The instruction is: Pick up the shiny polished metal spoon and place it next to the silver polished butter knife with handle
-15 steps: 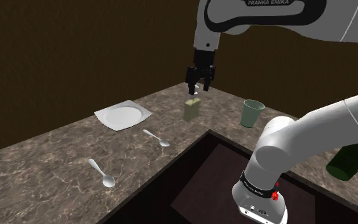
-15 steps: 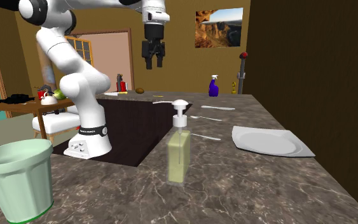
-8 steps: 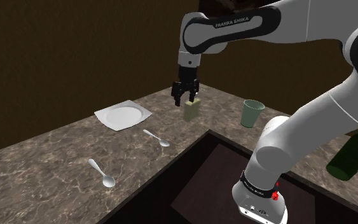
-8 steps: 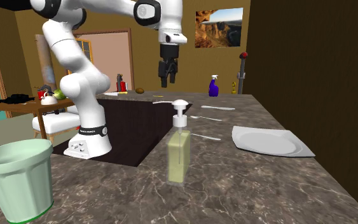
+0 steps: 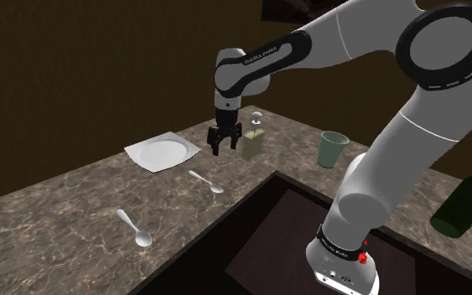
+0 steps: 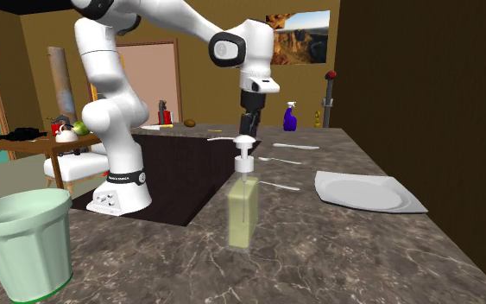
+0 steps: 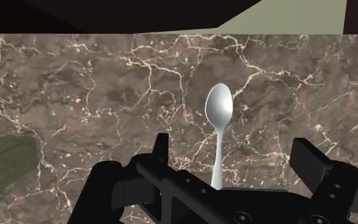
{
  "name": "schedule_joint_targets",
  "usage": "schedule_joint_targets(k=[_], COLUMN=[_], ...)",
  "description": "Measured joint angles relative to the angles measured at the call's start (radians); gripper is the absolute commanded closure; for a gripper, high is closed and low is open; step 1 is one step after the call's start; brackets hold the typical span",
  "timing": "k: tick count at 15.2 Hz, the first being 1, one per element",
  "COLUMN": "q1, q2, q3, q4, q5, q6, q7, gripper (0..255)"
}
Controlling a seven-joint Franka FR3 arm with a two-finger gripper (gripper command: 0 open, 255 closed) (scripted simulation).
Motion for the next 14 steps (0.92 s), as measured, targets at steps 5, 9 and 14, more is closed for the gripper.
schedule_joint_targets(k=[5, 9, 14], q1=[0.014, 0.02, 0.024], q2=[0.199, 0.356, 0.439], q3=[0.007, 0.014, 0.023], q4=[0.085, 0.169, 0.196], q5=[0.029, 0.051, 0.065], q6=[0.1, 0.16, 0.21], q7=[-0.031, -0.057, -0.071], gripper=[0, 0, 0])
